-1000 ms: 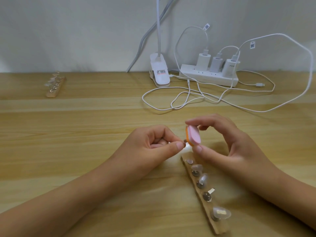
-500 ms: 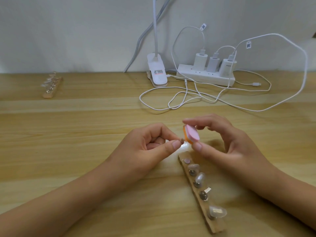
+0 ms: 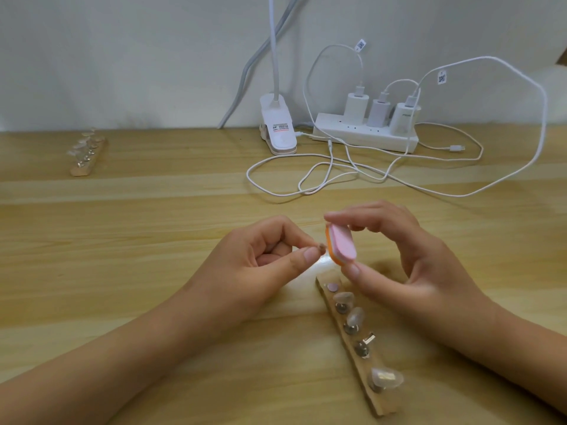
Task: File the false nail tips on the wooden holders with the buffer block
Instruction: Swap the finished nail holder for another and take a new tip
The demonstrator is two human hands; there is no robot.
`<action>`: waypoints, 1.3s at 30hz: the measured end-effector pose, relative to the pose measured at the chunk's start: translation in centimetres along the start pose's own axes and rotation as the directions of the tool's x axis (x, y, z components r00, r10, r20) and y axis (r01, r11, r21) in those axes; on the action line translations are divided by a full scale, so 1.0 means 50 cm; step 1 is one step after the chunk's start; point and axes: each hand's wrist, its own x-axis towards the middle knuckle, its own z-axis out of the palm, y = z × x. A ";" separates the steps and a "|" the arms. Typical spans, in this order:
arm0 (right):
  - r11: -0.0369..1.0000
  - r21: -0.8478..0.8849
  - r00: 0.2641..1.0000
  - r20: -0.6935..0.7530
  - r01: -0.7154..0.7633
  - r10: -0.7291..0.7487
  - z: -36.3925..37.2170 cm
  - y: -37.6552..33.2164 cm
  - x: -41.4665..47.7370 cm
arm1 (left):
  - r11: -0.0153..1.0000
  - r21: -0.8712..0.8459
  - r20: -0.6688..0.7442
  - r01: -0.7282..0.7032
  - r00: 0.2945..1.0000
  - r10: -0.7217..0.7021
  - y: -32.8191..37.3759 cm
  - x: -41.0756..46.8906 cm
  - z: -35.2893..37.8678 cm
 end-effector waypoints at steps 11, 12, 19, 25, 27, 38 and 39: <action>0.997 0.047 0.998 -0.039 0.056 -0.054 -0.003 -0.003 -0.004 | 1.000 -0.019 0.005 -0.010 1.000 0.010 0.000 -0.003 -0.001; 0.997 0.016 0.997 -0.009 0.071 -0.071 -0.001 -0.002 -0.003 | 1.000 -0.018 0.004 -0.009 1.000 0.009 0.000 -0.002 -0.001; 0.995 -0.033 0.995 -0.050 0.089 -0.090 0.001 -0.005 -0.004 | 1.000 -0.018 0.004 -0.008 1.000 0.008 0.000 -0.003 0.001; 0.987 0.116 0.993 -0.017 -0.111 0.114 -0.020 0.015 0.010 | 0.945 0.249 -0.046 -0.213 0.972 0.231 0.003 -0.011 0.001; 0.980 0.189 0.997 -0.018 -0.067 0.072 -0.028 0.007 0.004 | 0.752 0.541 0.044 -0.376 0.906 0.422 0.018 -0.017 0.004; 0.994 0.048 0.995 0.014 0.099 -0.100 -0.014 -0.007 -0.013 | 0.492 0.708 0.135 -0.507 0.781 0.610 0.011 -0.018 0.002; 0.994 0.012 0.993 0.042 0.113 -0.114 -0.011 -0.006 -0.013 | 0.481 0.713 0.147 -0.510 0.780 0.608 0.011 -0.018 0.003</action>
